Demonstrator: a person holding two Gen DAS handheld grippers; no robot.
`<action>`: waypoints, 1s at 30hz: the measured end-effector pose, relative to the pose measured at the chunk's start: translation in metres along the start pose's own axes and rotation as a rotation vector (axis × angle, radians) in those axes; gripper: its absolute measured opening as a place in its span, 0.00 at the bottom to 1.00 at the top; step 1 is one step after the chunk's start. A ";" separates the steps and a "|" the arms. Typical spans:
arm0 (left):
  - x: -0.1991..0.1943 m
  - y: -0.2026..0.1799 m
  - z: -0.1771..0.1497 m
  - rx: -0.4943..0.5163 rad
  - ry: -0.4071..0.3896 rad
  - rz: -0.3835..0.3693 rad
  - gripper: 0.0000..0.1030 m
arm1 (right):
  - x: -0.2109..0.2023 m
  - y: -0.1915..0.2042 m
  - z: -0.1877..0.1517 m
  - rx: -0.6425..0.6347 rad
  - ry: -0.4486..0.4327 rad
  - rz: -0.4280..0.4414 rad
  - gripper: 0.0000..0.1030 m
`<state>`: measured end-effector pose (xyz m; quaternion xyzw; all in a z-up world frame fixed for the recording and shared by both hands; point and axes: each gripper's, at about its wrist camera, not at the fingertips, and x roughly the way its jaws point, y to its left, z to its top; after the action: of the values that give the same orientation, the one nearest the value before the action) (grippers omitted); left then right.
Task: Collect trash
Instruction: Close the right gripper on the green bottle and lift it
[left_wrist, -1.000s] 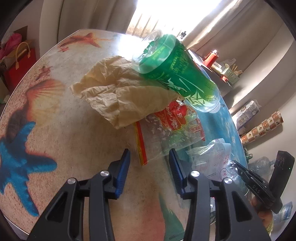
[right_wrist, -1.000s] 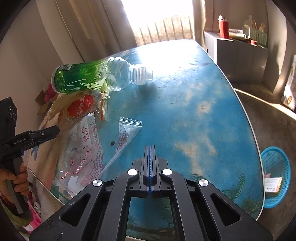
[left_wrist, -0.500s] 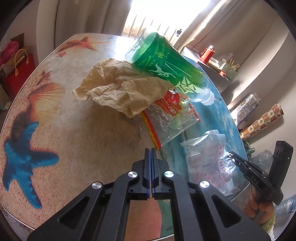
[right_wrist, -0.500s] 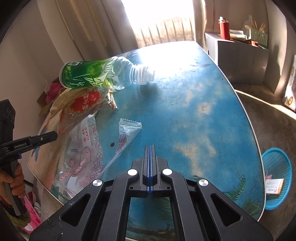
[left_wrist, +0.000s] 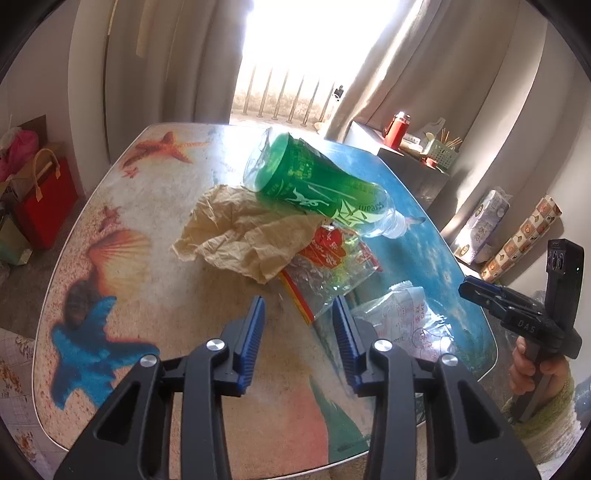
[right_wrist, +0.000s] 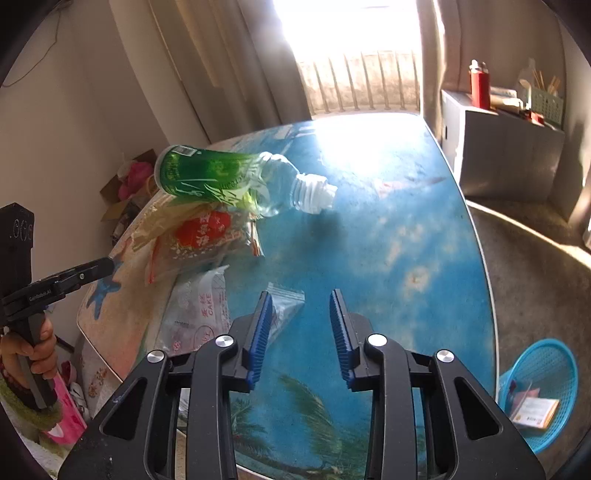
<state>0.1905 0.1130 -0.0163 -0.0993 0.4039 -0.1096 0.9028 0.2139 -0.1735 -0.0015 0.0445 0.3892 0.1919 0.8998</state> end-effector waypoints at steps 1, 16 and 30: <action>-0.002 0.000 0.004 0.005 -0.014 0.002 0.42 | -0.002 0.004 0.011 -0.040 -0.013 0.018 0.56; -0.008 0.013 0.016 0.034 -0.056 0.059 0.55 | 0.124 0.071 0.135 -0.642 0.219 0.324 0.88; -0.002 0.030 0.021 0.013 -0.055 0.069 0.57 | 0.182 0.076 0.130 -0.700 0.380 0.342 0.59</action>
<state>0.2079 0.1440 -0.0093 -0.0823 0.3816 -0.0783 0.9173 0.3971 -0.0255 -0.0189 -0.2356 0.4464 0.4636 0.7282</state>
